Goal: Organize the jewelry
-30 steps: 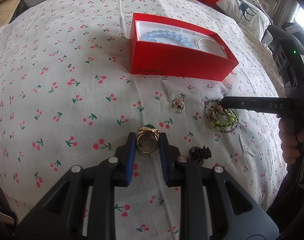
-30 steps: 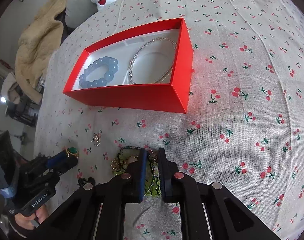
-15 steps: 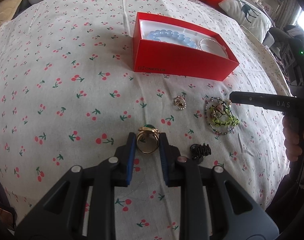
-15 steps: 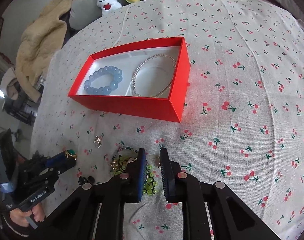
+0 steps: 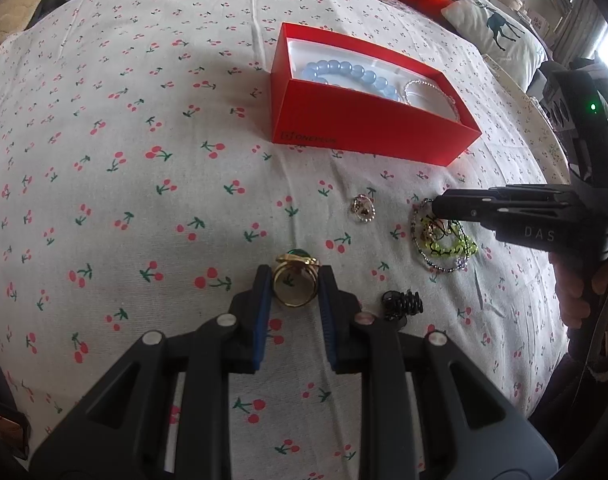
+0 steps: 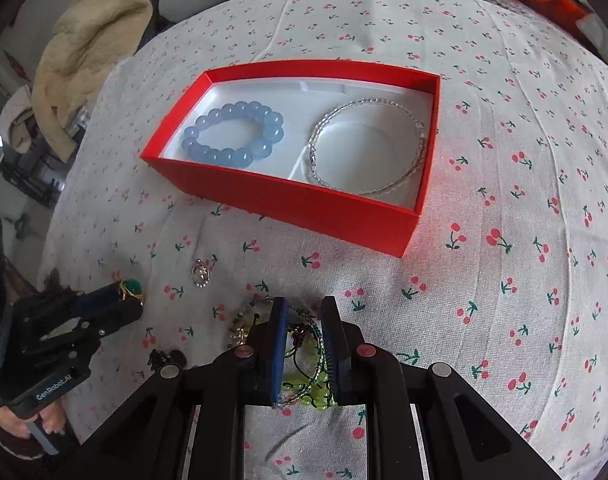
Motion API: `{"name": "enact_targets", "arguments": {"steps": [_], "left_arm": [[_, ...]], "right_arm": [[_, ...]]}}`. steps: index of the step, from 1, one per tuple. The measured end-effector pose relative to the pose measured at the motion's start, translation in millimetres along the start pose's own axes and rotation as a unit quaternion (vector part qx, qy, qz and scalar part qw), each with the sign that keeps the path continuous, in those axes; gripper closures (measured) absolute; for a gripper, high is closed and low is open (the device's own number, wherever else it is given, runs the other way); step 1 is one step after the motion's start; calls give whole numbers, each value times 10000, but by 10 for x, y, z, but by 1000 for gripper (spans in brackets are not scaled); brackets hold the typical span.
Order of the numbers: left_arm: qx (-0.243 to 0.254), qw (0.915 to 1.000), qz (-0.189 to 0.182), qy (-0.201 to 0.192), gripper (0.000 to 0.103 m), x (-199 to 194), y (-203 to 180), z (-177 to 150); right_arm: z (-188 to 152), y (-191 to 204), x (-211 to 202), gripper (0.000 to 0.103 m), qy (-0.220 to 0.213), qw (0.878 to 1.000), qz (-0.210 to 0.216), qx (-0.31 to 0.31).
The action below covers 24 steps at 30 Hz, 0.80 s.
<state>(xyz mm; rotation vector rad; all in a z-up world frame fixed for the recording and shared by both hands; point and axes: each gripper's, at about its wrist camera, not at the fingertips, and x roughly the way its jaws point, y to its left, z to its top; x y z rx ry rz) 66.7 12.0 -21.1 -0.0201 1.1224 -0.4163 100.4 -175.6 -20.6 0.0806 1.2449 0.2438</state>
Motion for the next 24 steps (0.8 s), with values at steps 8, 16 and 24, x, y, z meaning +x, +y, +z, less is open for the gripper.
{"name": "enact_targets", "arguments": {"steps": [8, 16, 24], "left_arm": [[-11, 10000, -9, 26, 78, 10, 9, 8], [-23, 10000, -33, 35, 78, 13, 36, 28], [-20, 10000, -27, 41, 78, 14, 49, 36]], "right_arm": [[89, 272, 153, 86, 128, 9957, -658, -635], [226, 292, 215, 83, 213, 9951, -566, -776], [306, 91, 118, 82, 199, 9961, -566, -652]]}}
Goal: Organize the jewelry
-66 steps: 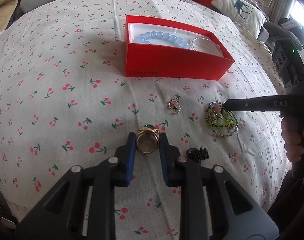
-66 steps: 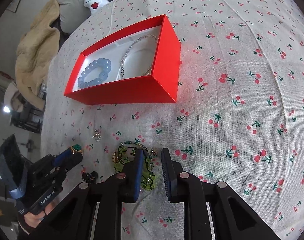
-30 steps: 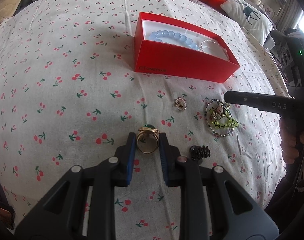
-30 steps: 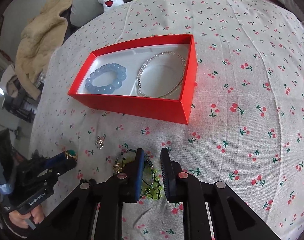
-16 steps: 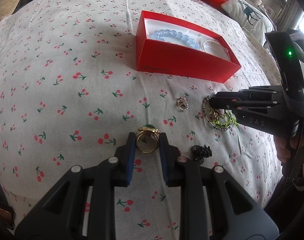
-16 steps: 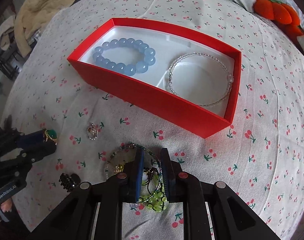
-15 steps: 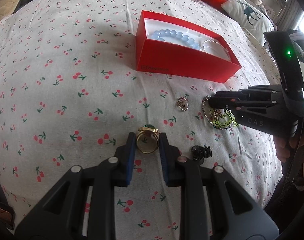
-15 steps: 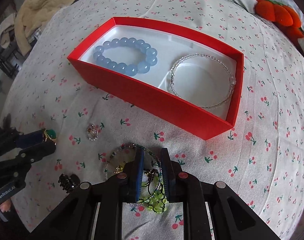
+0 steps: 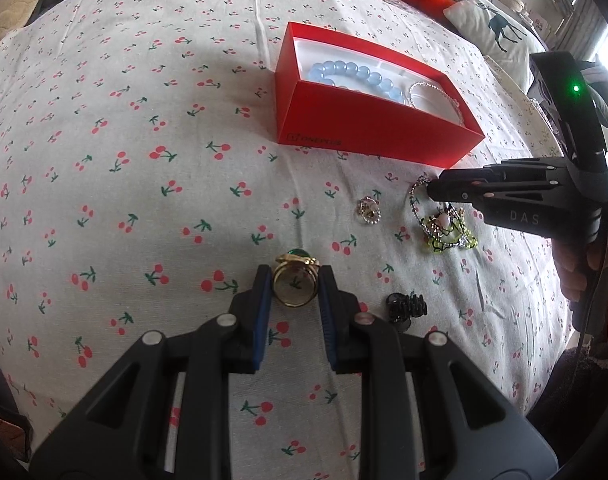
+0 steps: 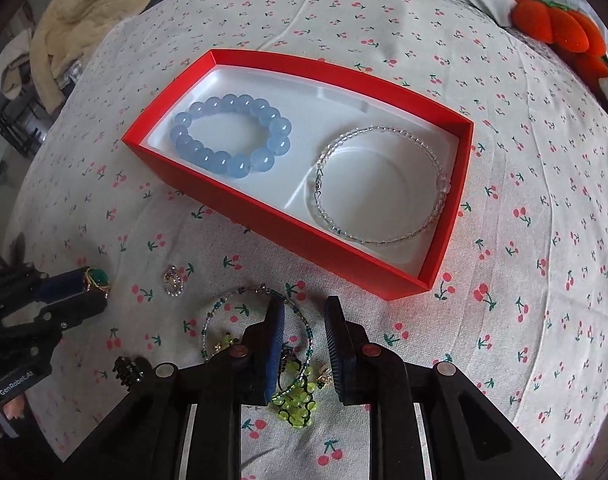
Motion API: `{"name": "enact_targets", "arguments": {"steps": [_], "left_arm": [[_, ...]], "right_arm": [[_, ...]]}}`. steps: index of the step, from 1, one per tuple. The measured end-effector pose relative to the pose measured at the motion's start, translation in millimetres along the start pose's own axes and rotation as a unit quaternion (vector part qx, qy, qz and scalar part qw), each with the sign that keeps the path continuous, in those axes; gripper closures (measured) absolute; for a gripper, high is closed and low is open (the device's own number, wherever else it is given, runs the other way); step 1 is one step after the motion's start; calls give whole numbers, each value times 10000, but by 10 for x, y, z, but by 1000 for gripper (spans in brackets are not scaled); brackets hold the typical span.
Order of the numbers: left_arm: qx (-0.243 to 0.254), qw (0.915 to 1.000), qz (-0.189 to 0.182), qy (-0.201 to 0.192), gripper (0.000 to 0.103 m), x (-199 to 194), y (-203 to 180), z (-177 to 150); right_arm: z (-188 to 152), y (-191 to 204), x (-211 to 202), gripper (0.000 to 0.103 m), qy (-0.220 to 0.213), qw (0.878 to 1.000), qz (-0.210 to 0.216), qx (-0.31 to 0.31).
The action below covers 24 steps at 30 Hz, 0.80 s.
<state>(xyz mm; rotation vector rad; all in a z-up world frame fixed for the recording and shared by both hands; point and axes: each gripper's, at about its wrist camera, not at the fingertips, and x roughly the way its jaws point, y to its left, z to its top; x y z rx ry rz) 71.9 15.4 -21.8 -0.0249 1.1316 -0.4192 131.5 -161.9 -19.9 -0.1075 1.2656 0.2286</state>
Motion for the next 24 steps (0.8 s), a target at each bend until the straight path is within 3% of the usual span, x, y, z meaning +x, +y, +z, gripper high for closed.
{"name": "enact_targets", "arguments": {"steps": [3, 6, 9, 12, 17, 19, 24], "left_arm": [[12, 10000, 6, -1, 78, 0, 0, -2], [11, 10000, 9, -1, 78, -2, -3, -2], [22, 10000, 21, -2, 78, 0, -6, -5], [33, 10000, 26, 0, 78, 3, -12, -11], [47, 10000, 38, -5, 78, 13, -11, -12], [67, 10000, 44, -18, 78, 8, -15, -8], [66, 9999, -8, -134, 78, -75, -22, 8]], "right_arm": [[-14, 14, -47, 77, -13, 10000, 53, -35], [-47, -84, -131, 39, -159, 9999, 46, 9], [-29, -105, -196, 39, -377, 9993, 50, 12], [-24, -113, -155, 48, -317, 9995, 34, 67], [-61, -46, 38, 78, -102, 9998, -139, 57], [-60, -8, 55, 97, -182, 9996, -200, -76], [-75, 9, -102, 100, -325, 9994, 77, 71]]}}
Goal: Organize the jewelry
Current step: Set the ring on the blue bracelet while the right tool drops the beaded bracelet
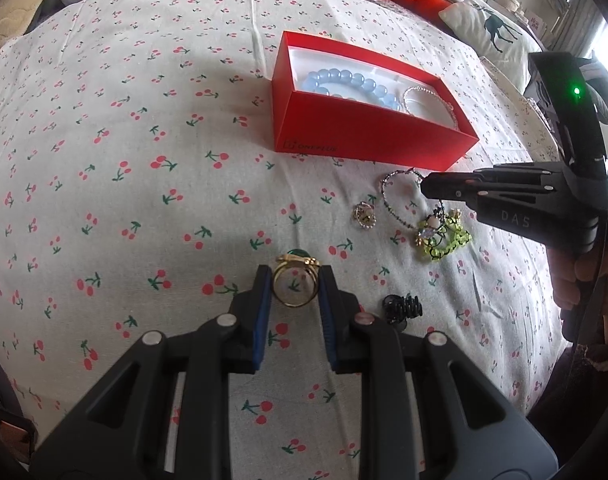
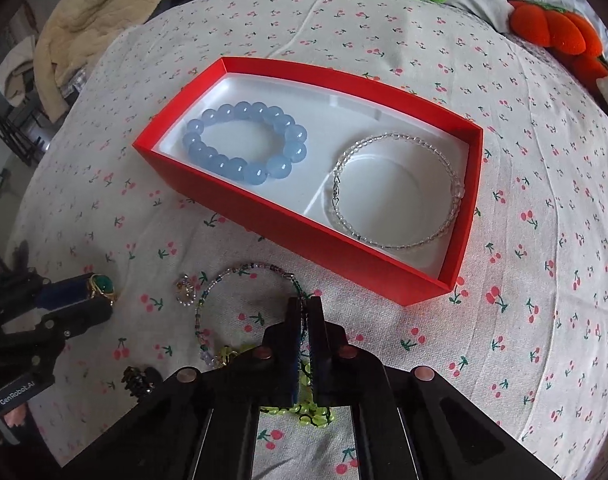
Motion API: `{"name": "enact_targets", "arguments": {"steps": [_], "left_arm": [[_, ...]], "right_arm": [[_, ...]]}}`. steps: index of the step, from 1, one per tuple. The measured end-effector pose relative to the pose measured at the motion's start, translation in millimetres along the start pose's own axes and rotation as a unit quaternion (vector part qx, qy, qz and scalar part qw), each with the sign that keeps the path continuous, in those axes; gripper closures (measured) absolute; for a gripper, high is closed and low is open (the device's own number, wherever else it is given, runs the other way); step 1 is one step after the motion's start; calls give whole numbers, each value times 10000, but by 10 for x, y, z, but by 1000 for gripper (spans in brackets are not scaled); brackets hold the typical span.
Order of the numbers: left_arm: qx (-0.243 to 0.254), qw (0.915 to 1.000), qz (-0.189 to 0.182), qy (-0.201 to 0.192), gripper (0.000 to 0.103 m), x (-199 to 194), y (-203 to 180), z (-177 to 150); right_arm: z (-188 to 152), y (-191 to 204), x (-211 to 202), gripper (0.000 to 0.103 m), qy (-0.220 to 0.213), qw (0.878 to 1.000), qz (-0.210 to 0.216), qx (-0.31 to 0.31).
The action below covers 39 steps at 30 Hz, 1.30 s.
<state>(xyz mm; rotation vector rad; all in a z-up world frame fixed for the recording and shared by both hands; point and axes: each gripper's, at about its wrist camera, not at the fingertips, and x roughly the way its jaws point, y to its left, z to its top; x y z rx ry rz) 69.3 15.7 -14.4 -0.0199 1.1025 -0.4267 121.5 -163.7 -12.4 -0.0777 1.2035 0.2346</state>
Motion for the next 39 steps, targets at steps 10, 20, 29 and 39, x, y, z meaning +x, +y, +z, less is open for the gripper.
{"name": "enact_targets", "arguments": {"steps": [10, 20, 29, 39], "left_arm": [[99, 9994, -26, -338, 78, -235, -103, 86], [364, 9955, -56, -877, 78, -378, -406, 440], [511, 9922, -135, -1125, 78, 18, -480, 906], [430, 9950, -115, -893, 78, 402, -396, 1050]], "right_arm": [[-67, -92, -671, 100, -742, 9969, 195, 198], [144, -91, -1023, 100, -1484, 9859, 429, 639], [344, -313, -946, 100, -1796, 9762, 672, 1013], [507, -323, -615, 100, -1511, 9786, 972, 1002]]}}
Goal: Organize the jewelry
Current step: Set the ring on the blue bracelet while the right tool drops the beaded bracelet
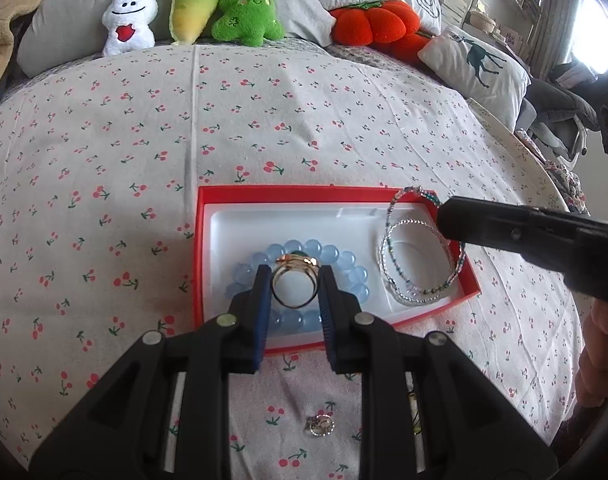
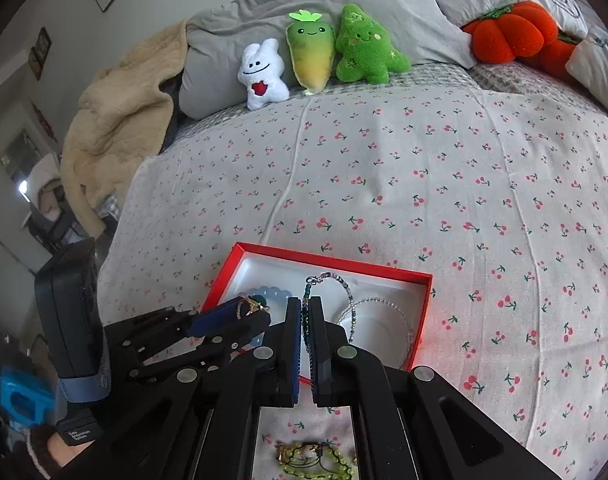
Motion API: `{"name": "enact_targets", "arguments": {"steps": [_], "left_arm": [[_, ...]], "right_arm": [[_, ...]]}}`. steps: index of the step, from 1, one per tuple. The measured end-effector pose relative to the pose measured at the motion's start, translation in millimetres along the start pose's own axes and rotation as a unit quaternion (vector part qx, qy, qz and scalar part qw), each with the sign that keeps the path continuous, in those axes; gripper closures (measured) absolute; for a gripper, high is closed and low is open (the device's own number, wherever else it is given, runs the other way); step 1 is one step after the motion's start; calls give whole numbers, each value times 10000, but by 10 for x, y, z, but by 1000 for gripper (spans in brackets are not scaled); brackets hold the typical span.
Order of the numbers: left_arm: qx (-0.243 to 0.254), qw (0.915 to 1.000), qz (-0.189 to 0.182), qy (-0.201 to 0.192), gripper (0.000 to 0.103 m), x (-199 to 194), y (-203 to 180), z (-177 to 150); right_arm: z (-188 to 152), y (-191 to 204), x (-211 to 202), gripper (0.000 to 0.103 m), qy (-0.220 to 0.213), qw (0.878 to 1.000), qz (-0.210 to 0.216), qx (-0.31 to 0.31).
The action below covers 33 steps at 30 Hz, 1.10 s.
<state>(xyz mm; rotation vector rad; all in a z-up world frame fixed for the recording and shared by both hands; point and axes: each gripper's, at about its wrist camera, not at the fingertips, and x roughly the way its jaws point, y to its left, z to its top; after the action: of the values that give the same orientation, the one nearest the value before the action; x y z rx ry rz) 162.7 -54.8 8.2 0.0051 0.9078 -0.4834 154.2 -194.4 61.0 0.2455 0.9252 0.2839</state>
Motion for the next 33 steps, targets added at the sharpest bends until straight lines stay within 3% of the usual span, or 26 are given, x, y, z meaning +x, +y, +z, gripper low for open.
{"name": "enact_targets", "arguments": {"steps": [7, 13, 15, 19, 24, 27, 33], "left_arm": [[-7, 10000, 10, 12, 78, 45, -6, 20], [-42, 10000, -11, 1, 75, 12, -31, 39], [-59, 10000, -32, -47, 64, -26, -45, 49], [-111, 9999, -28, -106, 55, -137, -69, 45], [-133, 9996, 251, -80, 30, -352, -101, -64], [-246, 9989, 384, 85, 24, -457, -82, -171], [-472, 9959, 608, 485, 20, -605, -63, -425]], "right_arm": [[-16, -194, 118, 100, 127, 9983, -564, -26], [-29, -383, 187, 98, 205, 9971, -728, 113], [-36, -382, 182, 98, 210, 9974, -679, 101], [-29, -351, 161, 89, 272, 9973, -676, 104], [-93, -296, 66, 88, 319, 9968, -731, 22], [-170, -258, -27, 88, 341, 9965, -764, -45], [-340, -199, -210, 82, 386, 9962, -775, -88]]}}
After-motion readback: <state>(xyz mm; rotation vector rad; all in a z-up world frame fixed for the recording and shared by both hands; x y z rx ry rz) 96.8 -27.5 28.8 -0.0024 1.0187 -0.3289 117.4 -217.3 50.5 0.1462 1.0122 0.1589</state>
